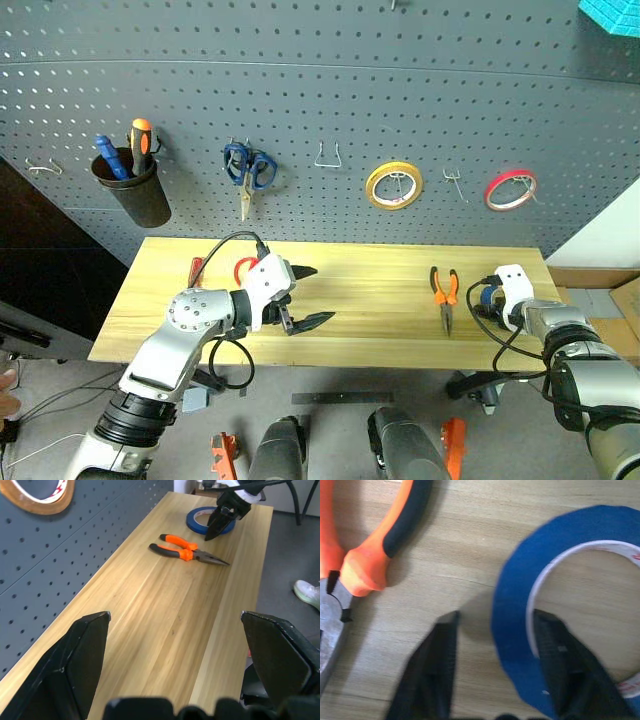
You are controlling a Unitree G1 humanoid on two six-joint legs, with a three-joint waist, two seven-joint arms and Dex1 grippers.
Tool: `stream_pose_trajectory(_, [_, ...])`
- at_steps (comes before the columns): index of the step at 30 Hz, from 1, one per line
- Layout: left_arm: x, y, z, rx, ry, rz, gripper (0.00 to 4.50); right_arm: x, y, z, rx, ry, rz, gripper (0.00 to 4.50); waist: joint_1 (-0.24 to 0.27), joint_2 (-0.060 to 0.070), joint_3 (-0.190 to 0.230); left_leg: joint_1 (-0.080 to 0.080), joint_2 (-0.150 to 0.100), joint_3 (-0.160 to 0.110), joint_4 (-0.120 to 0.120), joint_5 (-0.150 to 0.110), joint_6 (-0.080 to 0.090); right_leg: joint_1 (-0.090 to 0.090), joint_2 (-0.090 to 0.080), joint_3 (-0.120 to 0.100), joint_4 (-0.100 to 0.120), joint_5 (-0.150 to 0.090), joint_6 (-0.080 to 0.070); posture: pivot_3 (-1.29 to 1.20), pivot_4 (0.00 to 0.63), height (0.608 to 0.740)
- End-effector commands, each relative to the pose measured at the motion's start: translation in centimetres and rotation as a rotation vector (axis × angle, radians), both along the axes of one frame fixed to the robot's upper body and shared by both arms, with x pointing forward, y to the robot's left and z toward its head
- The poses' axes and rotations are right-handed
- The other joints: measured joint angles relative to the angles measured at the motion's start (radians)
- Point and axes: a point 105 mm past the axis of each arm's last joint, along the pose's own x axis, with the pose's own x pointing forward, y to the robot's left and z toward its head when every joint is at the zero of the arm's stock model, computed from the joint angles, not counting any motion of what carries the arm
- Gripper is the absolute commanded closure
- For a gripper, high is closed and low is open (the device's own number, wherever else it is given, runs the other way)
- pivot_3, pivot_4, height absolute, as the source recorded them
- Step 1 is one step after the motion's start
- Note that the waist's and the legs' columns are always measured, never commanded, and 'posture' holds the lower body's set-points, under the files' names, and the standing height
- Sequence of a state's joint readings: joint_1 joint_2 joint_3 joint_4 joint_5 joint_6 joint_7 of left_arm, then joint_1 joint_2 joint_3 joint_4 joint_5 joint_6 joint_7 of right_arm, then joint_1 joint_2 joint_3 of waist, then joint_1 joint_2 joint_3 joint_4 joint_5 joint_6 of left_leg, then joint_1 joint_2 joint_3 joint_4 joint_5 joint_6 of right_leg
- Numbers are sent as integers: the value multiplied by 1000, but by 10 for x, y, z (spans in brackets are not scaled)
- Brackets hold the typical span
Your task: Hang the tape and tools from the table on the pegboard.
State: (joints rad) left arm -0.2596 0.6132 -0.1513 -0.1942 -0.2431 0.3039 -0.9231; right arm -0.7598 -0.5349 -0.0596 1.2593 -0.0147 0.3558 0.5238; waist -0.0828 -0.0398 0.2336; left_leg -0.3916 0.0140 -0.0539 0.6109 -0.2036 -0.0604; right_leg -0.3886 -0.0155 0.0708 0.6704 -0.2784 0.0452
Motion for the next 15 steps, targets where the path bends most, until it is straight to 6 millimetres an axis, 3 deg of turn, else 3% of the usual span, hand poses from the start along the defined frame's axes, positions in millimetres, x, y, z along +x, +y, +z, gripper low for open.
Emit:
stream_pose_trajectory(1, [-2,-2,14,-15,-44,-16,0,-21,2,-27,9,88,-28,3685,0,-1,0,0,0,0,0,0,0,0,0,0,-1,0,0,2,242,740])
stream_pose_trajectory(3, [0,-2,15,-16,-48,-16,0,-20,3,-29,-26,72,-14,4103,0,-2,-1,-1,1,-1,0,0,0,1,0,-1,-4,1,2,-4,237,740])
stream_pose_trajectory(9, [6,-4,26,-67,-68,1,0,4,13,-5,-116,-108,88,4107,-1,-7,-4,-3,0,0,1,0,0,2,-1,0,-9,5,6,-34,223,740])
stream_pose_trajectory(12, [8,-5,33,-98,-74,1,0,10,22,37,-181,-298,177,4107,0,-3,-1,-4,0,0,1,0,0,0,-1,0,-9,5,6,-50,221,740])
stream_pose_trajectory(15, [8,-6,39,-124,-81,-3,0,-5,37,78,-241,-461,216,4110,2,9,4,-10,0,-1,1,0,0,-6,-1,-1,-7,5,6,-54,224,740])
